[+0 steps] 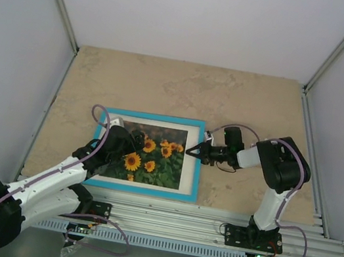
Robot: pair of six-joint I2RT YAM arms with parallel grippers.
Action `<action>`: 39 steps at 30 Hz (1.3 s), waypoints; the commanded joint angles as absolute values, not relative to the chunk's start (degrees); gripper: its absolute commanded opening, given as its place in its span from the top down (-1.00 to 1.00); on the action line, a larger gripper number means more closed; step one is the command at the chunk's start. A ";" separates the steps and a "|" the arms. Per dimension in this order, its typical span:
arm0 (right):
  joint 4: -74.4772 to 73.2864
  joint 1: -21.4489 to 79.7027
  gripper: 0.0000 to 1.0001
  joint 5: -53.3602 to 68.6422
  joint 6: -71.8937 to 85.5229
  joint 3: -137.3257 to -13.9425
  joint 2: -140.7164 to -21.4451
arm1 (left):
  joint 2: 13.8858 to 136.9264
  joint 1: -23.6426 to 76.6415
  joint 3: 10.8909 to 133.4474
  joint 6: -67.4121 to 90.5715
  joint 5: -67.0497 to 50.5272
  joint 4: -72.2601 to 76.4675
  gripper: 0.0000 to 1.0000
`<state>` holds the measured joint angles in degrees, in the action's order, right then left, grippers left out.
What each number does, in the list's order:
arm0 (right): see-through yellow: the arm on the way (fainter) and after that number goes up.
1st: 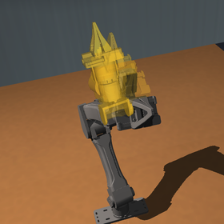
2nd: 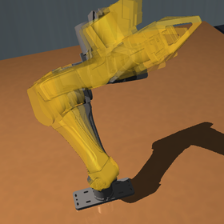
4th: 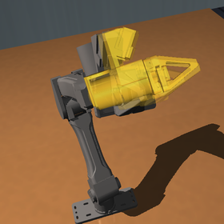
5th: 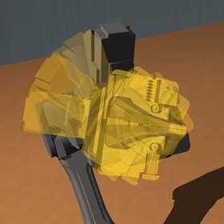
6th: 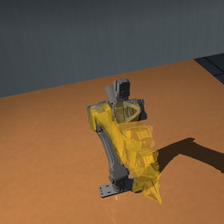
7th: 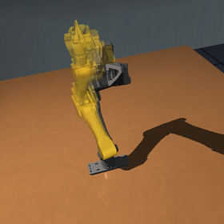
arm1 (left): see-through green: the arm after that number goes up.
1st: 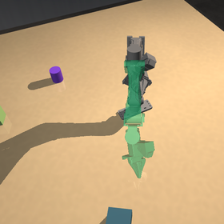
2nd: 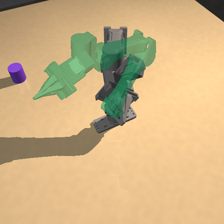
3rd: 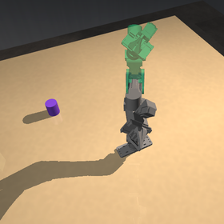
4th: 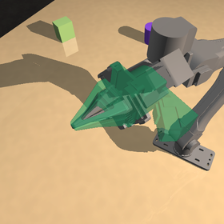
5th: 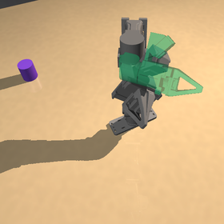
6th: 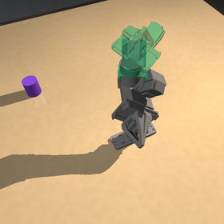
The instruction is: Take the photo out of the frame
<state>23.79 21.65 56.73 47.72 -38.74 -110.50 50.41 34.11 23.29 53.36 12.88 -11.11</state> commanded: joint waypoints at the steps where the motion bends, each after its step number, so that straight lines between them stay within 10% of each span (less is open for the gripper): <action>1: 24.95 24.39 0.64 48.85 41.94 -35.86 -107.03 | 50.79 33.82 23.38 52.58 11.78 -9.89 -0.99; 21: 9.04 25.37 -0.23 31.87 33.51 -34.74 -96.78 | 50.18 33.64 24.08 51.77 13.73 -11.63 -0.99; 39: -7.74 33.05 -0.40 8.83 27.47 -38.81 -82.20 | 54.98 26.96 30.26 48.02 16.03 -22.48 -0.99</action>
<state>-2.48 29.43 18.70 29.65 -35.94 -83.74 53.21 28.91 27.00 50.33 14.20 -17.76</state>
